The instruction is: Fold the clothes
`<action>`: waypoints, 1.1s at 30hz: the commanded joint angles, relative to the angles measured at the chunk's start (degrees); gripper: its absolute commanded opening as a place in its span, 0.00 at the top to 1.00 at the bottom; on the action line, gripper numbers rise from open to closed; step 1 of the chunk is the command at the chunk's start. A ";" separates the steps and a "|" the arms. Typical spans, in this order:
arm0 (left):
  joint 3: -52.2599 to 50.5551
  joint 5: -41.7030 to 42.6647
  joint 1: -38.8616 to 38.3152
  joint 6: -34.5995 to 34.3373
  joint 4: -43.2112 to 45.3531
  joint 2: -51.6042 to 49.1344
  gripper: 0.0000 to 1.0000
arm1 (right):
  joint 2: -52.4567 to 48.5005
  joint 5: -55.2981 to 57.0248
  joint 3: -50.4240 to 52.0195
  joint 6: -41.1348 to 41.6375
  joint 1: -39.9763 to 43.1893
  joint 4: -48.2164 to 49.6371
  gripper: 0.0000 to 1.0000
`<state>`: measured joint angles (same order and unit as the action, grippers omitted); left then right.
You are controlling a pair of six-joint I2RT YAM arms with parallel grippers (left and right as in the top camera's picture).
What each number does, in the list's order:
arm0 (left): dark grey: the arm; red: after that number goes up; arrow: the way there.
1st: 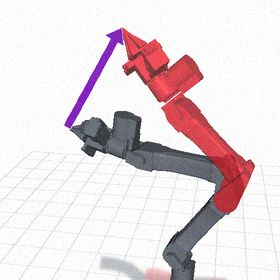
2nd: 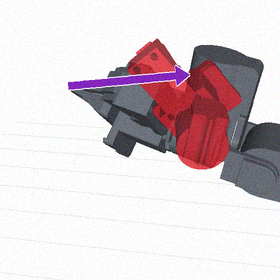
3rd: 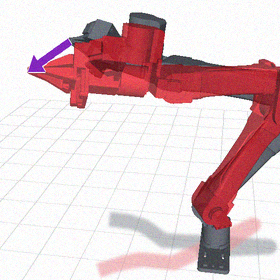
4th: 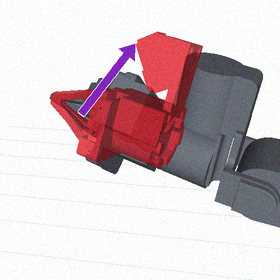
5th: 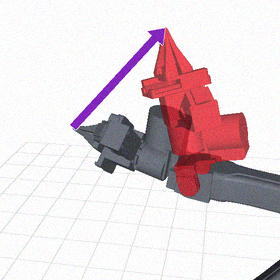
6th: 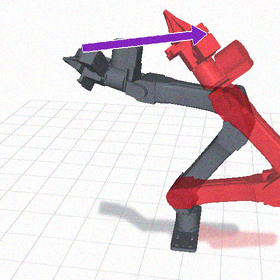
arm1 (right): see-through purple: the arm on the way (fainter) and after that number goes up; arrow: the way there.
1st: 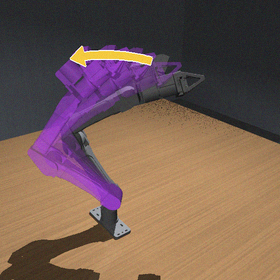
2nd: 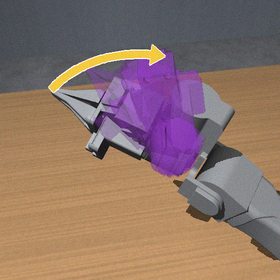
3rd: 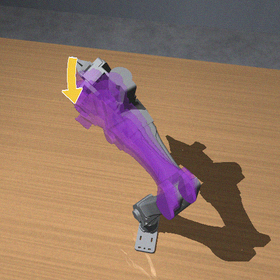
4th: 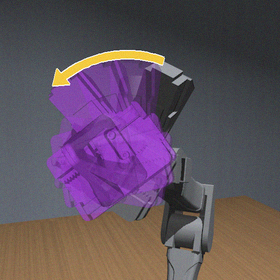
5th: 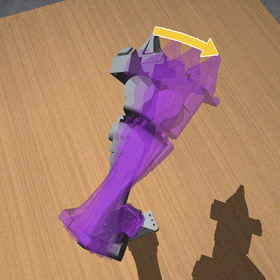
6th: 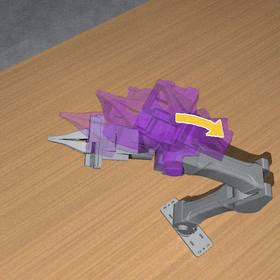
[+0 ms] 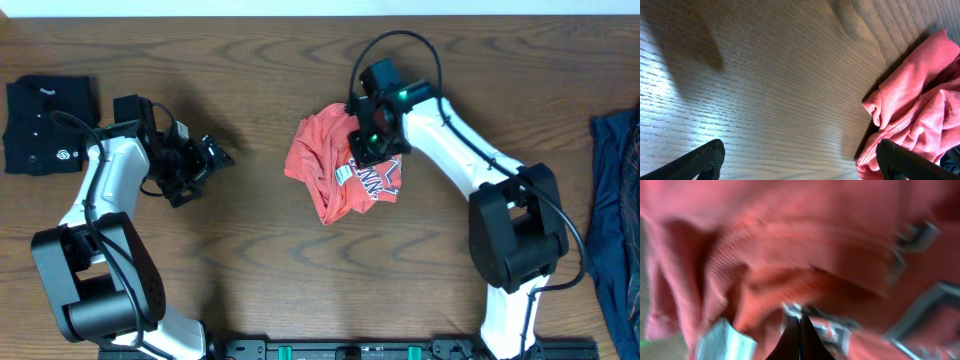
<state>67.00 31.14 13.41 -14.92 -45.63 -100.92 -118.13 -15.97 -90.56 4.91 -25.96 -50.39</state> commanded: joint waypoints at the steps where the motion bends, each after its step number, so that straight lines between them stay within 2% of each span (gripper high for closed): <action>1: 0.22 -0.26 0.02 0.98 -0.15 1.11 0.02 | 0.35 -2.29 1.16 -0.66 -1.95 3.34 0.99; 14: 0.22 -0.26 0.02 0.98 -0.20 1.11 0.02 | -0.13 -2.95 1.49 3.39 -7.76 18.49 0.99; 20: 0.22 0.11 0.02 0.98 -0.57 1.11 0.02 | -2.64 -2.71 1.49 4.76 -9.09 21.09 0.99; 24: 0.22 1.07 0.02 1.20 -0.55 1.11 0.02 | -5.42 -2.97 1.46 4.85 -8.81 20.50 0.99; 28: 0.22 1.07 0.02 1.18 -0.61 1.11 0.02 | -4.00 -2.89 -0.26 3.93 -7.96 19.12 0.99; 33: 0.22 1.07 0.02 1.18 -0.63 1.11 0.02 | -0.17 -2.91 -9.05 -0.48 -6.43 8.17 0.99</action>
<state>67.00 31.57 13.41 -14.72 -46.06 -100.90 -122.67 -18.44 -94.24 7.46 -33.65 -40.10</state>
